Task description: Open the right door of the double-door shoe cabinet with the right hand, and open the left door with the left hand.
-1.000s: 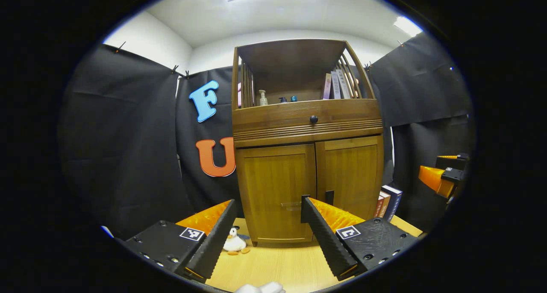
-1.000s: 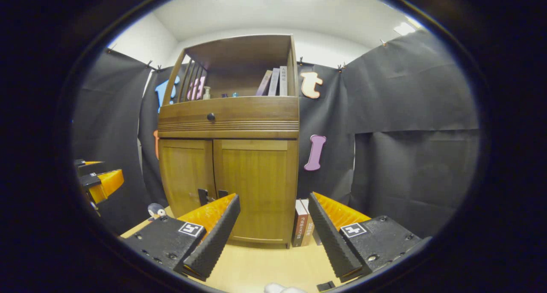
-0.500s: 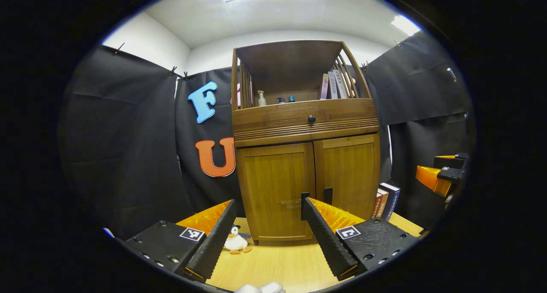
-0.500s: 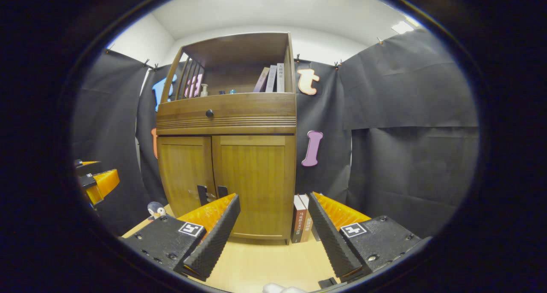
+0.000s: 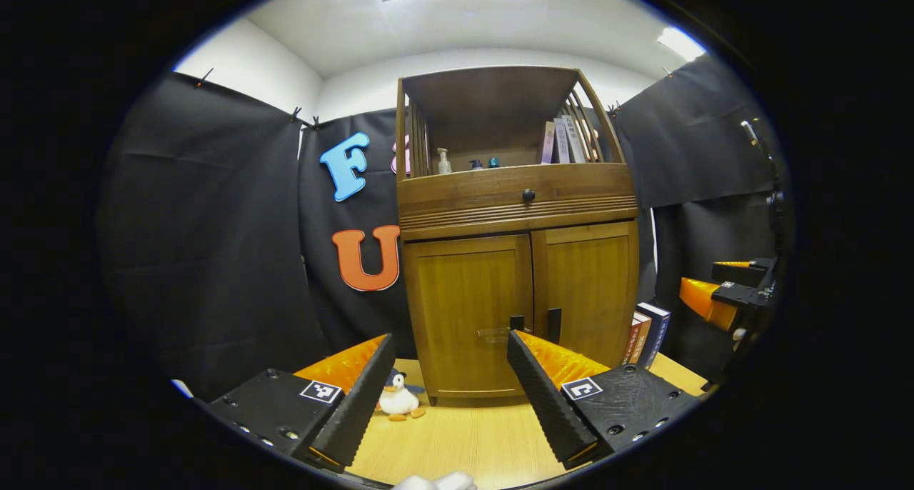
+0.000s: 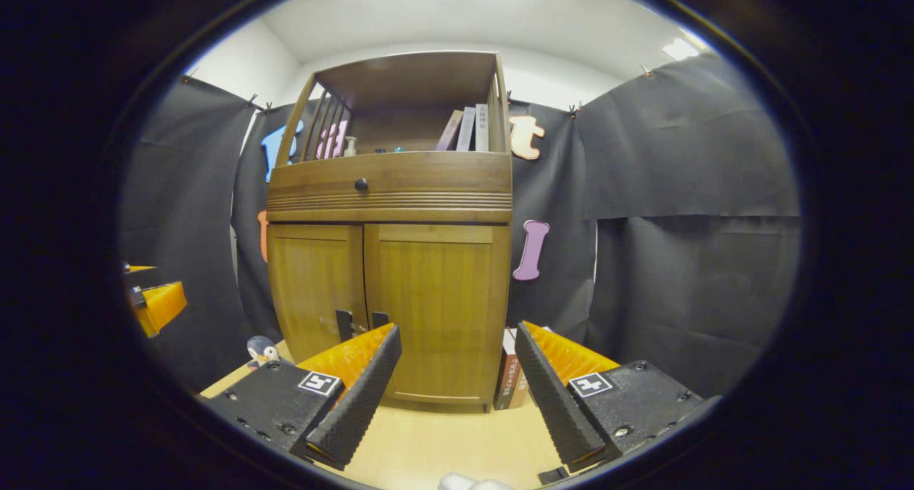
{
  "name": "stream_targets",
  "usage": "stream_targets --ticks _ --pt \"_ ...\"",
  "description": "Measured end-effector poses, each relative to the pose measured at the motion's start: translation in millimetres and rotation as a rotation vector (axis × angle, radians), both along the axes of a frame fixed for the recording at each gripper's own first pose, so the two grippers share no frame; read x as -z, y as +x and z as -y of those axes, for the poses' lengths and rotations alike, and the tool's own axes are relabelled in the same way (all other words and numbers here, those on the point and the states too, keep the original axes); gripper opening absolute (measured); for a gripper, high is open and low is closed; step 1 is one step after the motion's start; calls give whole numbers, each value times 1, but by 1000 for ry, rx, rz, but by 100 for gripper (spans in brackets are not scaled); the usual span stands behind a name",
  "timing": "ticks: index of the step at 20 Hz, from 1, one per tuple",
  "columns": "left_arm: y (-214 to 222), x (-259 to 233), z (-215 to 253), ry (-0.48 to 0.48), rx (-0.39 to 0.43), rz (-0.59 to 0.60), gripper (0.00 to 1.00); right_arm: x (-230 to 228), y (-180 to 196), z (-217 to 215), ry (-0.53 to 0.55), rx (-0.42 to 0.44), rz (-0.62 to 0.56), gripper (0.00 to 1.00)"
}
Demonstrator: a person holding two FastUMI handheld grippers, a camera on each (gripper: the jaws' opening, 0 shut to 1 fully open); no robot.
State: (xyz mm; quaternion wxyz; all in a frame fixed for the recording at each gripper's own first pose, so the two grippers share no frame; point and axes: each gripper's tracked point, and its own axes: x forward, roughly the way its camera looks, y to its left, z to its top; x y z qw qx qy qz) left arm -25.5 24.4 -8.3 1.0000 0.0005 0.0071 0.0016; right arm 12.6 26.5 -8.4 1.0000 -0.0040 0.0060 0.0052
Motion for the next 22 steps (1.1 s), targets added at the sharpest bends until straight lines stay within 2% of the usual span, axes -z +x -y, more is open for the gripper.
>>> stream_targets --ticks 4,9,17,21,22 --pt "-5 2 -6 12 -30 -4 96 11 28 -23 1 -46 -2 100" --pt "-6 6 -11 9 -76 -12 96 32 80 -56 23 -95 -26 100" --pt "-7 23 -23 17 -158 -57 96 89 176 -96 37 -107 -80 100" --pt "-10 29 -23 -14 -190 -84 96 119 216 -118 38 -119 -119 100" --pt "-10 29 -23 -18 -194 -88 100 125 226 -123 34 -118 -124 100"
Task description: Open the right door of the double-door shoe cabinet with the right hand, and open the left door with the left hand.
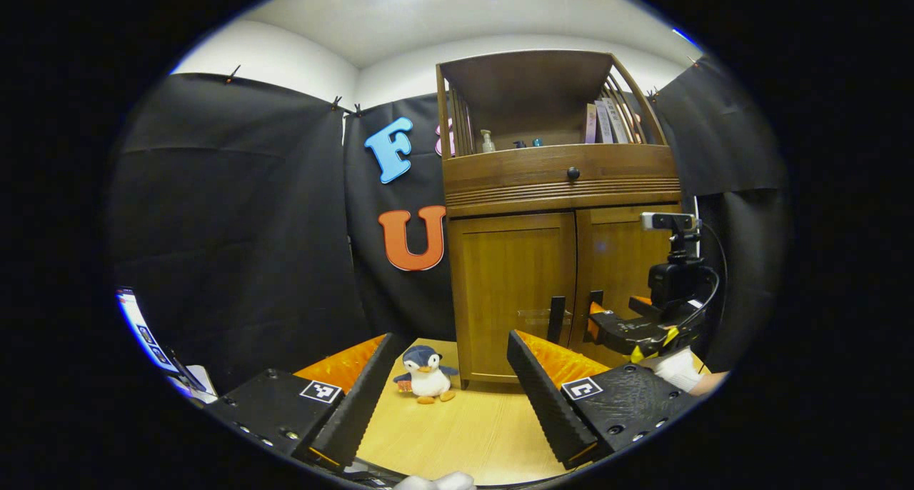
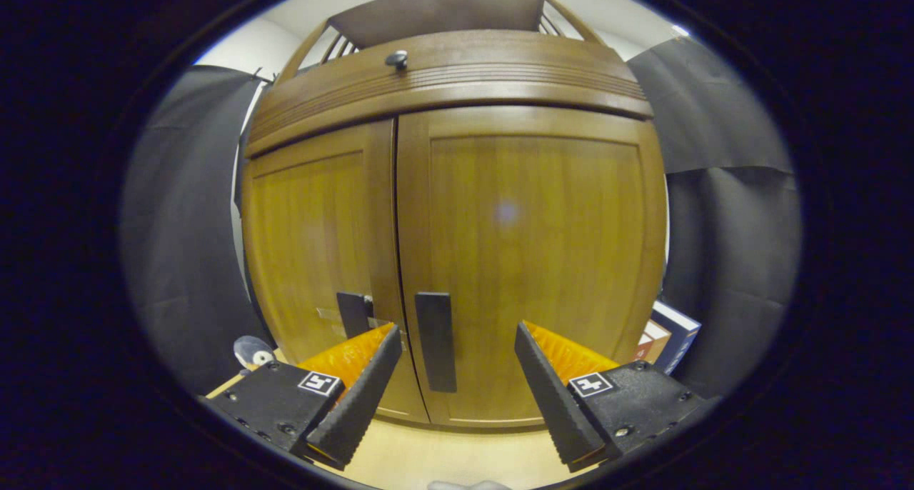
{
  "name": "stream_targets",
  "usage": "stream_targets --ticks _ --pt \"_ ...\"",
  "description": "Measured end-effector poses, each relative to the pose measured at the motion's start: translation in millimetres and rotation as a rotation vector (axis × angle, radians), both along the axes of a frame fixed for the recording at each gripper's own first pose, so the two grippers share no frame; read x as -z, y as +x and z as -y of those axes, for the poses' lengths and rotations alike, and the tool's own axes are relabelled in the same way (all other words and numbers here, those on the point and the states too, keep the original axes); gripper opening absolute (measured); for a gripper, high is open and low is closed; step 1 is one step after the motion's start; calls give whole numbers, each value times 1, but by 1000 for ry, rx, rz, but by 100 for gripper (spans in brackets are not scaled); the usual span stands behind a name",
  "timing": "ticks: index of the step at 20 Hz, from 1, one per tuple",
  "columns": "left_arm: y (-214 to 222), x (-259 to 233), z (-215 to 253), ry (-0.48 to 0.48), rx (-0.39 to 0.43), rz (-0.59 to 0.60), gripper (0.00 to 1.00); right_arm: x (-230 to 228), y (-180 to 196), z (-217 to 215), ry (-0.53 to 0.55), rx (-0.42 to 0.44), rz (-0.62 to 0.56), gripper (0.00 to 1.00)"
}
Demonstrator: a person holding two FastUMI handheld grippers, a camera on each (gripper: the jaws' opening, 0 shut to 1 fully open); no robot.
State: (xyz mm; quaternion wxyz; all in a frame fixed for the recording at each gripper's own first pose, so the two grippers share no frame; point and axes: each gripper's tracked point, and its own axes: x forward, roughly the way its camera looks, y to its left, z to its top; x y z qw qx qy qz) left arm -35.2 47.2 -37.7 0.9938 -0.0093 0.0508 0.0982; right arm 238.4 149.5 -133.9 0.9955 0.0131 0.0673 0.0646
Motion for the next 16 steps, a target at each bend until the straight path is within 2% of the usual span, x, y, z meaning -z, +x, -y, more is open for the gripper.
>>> stream_targets --ticks 1,4,8,9,14,16 --pt "0 1 0 -1 -5 -4 96 5 9 -4 -4 0 -8 100" --pt "0 3 -6 11 -23 -15 96 17 32 -13 -26 -3 -23 100" --pt "-2 6 -10 6 -47 -27 96 28 47 -18 -26 -5 -53 90" --pt "-3 7 -12 4 -51 -30 96 29 48 -17 -26 -3 -57 84" --pt "-6 11 -13 -14 -62 -44 96 33 51 -13 -35 12 -60 64" --pt "-10 9 -14 -15 -67 -39 96 34 51 -22 -27 -12 -66 49"
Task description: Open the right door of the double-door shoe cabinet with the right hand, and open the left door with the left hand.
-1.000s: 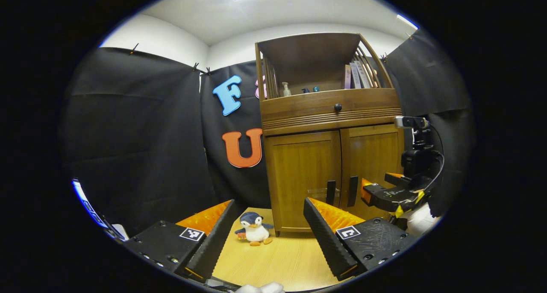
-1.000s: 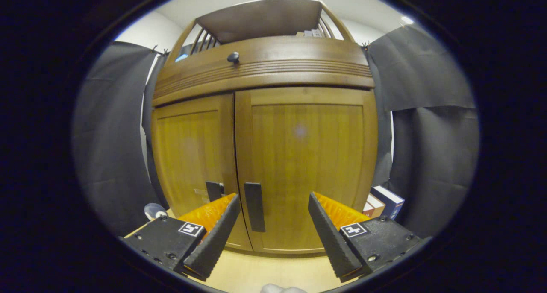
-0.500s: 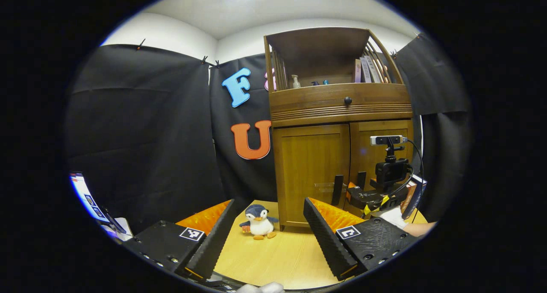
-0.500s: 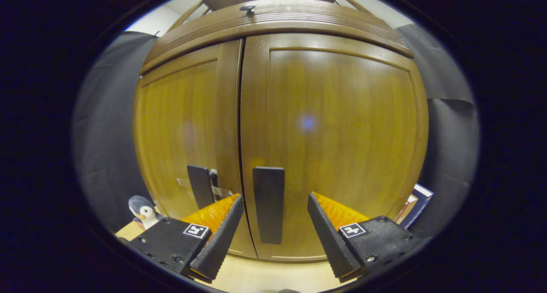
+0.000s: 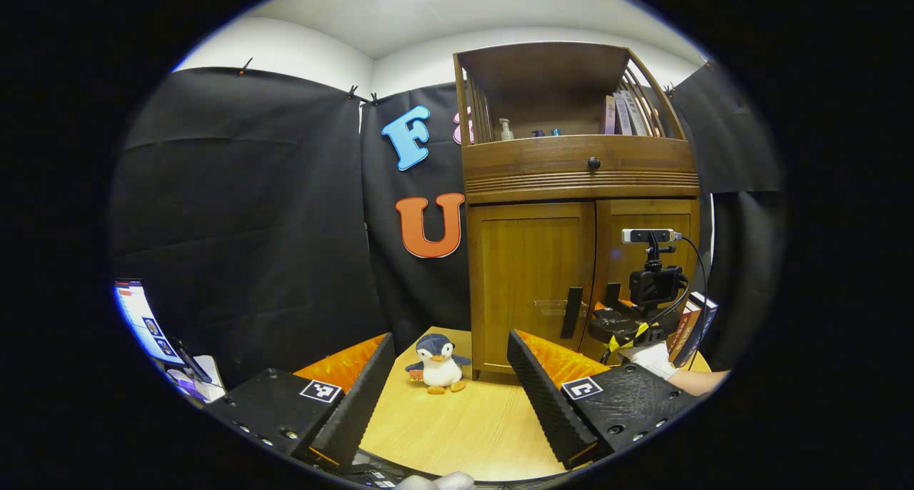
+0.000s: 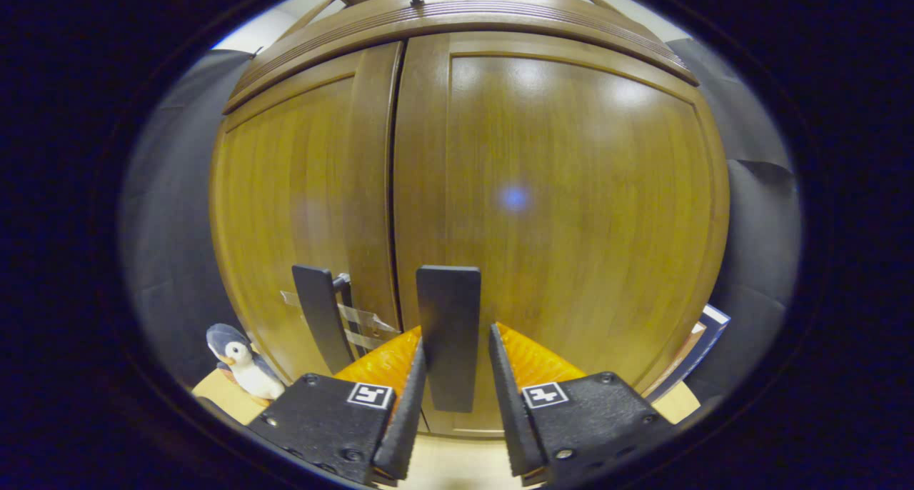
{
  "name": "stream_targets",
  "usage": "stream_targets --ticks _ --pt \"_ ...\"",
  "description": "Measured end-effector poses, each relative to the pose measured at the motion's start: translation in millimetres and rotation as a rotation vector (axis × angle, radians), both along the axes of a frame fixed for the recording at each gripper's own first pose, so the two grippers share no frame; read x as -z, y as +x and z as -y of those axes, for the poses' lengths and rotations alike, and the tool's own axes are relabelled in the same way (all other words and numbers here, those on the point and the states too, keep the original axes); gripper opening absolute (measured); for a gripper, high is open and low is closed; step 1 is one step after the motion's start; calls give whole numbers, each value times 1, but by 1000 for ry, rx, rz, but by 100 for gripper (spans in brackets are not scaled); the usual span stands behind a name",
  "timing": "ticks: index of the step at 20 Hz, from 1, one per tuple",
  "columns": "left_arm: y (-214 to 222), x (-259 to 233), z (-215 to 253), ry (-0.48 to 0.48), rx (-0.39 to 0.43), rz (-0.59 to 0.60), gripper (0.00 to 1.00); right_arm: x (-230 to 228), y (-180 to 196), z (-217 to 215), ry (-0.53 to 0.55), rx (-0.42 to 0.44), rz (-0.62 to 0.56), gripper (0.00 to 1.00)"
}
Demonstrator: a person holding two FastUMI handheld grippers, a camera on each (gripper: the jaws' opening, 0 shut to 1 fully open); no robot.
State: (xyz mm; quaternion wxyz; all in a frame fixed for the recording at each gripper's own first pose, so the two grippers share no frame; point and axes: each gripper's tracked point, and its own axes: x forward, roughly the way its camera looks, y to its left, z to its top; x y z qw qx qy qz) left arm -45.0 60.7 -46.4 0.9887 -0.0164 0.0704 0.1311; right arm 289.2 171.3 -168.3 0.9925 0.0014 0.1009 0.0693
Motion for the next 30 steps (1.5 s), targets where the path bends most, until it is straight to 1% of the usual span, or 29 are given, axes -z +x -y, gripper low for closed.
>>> stream_targets --ticks 1,2,6,11,12,13,14,15,16,23,30 --pt "-2 -2 0 1 -1 3 96 0 1 1 -13 4 0 42" --pt "-3 -3 0 4 -2 6 96 0 0 2 -15 3 -3 38" --pt "-10 -8 0 11 -1 21 96 1 -2 2 -8 -2 -14 34" --pt "-17 -9 0 -8 10 28 96 1 -11 4 -3 -19 -33 33" --pt "-18 -9 1 -9 13 28 100 1 -15 5 -5 -22 -33 33" --pt "-20 -8 1 -11 16 28 96 1 -20 6 -9 -25 -32 33" --pt "-21 -8 2 -13 21 29 96 2 -24 7 -10 -28 -33 33" --pt "-22 -7 1 -13 24 31 100 1 -30 9 -8 -30 -33 33" --pt "-24 -7 1 -12 26 32 96 2 -35 10 -8 -34 -34 33" --pt "-34 -3 1 -32 48 34 96 3 -76 22 -5 -55 -40 33" --pt "-38 -3 6 -27 100 37 96 4 -123 50 -3 -55 -34 33"
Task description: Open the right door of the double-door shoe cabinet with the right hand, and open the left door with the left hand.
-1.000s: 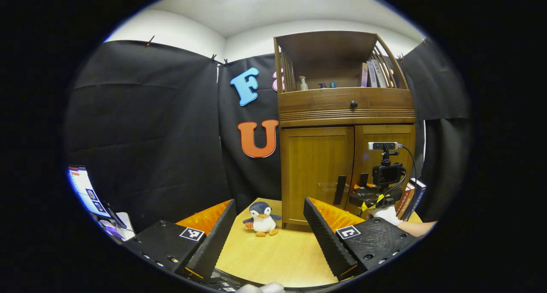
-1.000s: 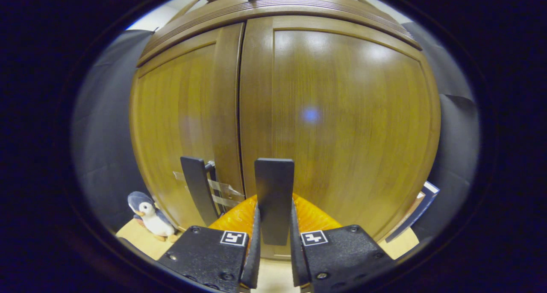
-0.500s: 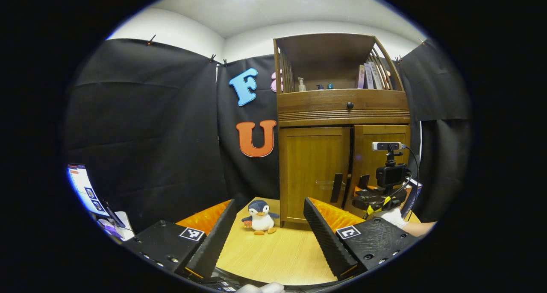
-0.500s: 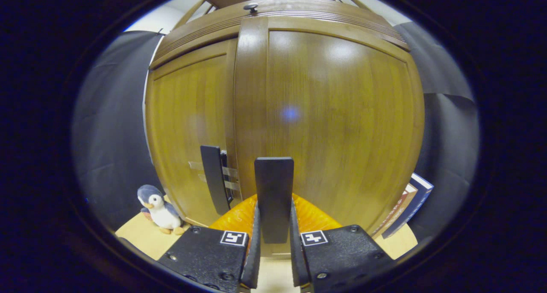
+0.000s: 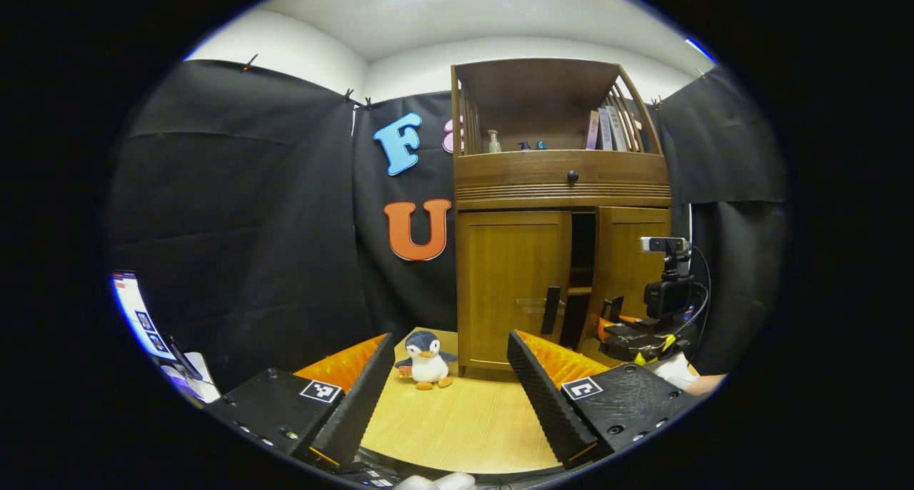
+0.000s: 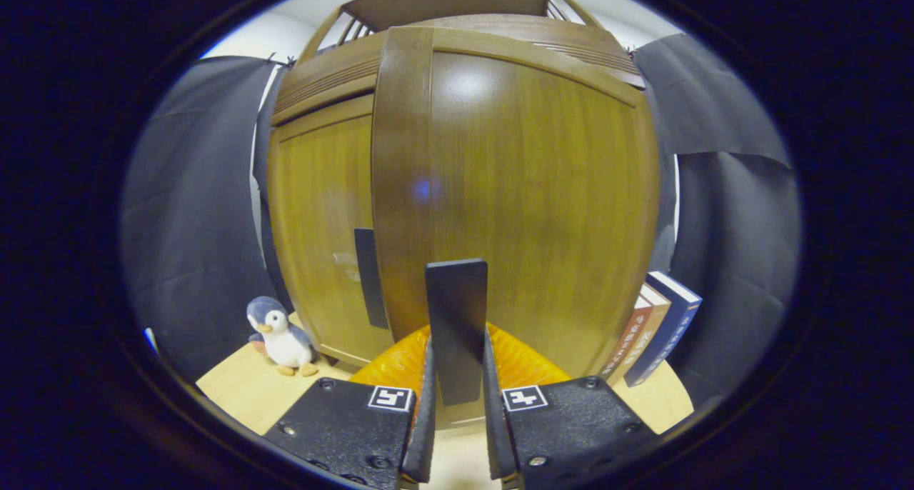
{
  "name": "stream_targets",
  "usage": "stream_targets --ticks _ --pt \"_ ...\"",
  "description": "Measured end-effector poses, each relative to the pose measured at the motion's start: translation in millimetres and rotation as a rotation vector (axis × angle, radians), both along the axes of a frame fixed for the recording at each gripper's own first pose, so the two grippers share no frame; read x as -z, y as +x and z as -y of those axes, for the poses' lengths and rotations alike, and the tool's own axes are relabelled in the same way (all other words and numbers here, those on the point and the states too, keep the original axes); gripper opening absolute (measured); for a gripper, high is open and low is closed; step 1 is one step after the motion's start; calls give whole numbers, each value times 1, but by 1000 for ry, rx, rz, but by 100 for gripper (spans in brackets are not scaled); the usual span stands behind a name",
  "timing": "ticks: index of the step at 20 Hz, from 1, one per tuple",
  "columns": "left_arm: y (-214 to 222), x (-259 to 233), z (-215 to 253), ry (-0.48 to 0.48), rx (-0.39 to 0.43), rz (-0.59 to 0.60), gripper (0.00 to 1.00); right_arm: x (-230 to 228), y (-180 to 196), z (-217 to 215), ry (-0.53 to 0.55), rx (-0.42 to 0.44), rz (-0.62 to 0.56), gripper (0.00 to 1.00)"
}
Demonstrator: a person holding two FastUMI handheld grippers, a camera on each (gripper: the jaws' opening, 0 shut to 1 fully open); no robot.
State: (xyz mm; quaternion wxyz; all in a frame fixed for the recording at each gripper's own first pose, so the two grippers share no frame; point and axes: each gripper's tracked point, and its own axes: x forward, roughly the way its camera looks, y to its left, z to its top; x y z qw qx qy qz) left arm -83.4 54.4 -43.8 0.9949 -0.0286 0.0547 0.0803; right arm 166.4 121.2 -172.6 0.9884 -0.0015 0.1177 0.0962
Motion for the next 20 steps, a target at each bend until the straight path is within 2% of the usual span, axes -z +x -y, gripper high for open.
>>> stream_targets --ticks 6,7,8,15,20 --pt "0 -1 11 8 64 15 96 0 -36 32 18 19 -11 31" --pt "3 -3 15 10 75 20 100 -1 -41 37 15 21 -14 31" --pt "6 -4 20 10 87 22 96 0 -46 43 14 25 -15 30" --pt "15 -7 44 -7 171 33 96 -1 -75 86 -3 68 -21 25" --pt "20 -9 64 -7 231 37 96 -1 -87 134 -4 164 -20 20"
